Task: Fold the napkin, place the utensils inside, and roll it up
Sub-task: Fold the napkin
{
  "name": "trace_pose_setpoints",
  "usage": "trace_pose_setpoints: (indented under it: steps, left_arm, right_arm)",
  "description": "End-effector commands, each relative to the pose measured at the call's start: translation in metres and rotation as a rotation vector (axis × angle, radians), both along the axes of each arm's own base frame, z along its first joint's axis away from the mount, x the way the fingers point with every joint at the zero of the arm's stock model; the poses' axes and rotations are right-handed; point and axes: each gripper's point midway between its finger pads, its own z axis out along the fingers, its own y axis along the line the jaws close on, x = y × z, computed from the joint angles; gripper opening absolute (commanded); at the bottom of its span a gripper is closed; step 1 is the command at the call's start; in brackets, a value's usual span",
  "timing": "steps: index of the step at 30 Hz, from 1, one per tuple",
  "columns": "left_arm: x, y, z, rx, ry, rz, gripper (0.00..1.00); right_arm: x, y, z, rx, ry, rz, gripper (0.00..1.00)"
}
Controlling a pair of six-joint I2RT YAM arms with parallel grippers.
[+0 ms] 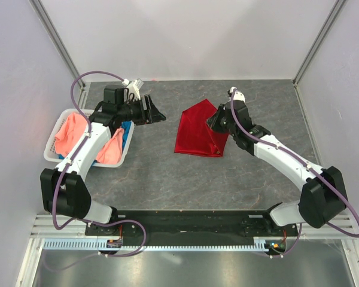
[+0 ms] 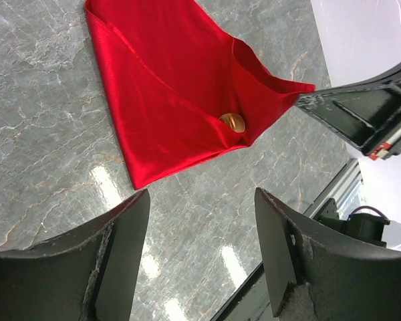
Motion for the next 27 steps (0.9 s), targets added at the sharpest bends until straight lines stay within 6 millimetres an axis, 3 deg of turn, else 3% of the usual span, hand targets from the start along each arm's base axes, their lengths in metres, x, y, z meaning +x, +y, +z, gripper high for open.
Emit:
trace_pose_setpoints:
  steps: [1,9,16,27]
  left_arm:
    - [-0.003,-0.001,0.013,-0.022,-0.042,-0.023,0.71]
    - [-0.003,-0.001,0.013,-0.022,-0.044,-0.023,0.71]
    - [-0.002,-0.001,0.014,-0.024,-0.046,-0.022,0.71]
    - [-0.003,-0.001,0.013,-0.024,-0.042,-0.023,0.71]
  right_arm:
    - [0.005,0.000,0.036,0.032,-0.082,-0.008,0.00]
    - [0.007,0.008,0.032,0.038,-0.069,0.020,0.00]
    - [0.006,0.033,0.028,0.061,-0.066,0.075,0.00]
    - [-0.005,0.079,-0.031,0.001,0.036,0.181,0.00]
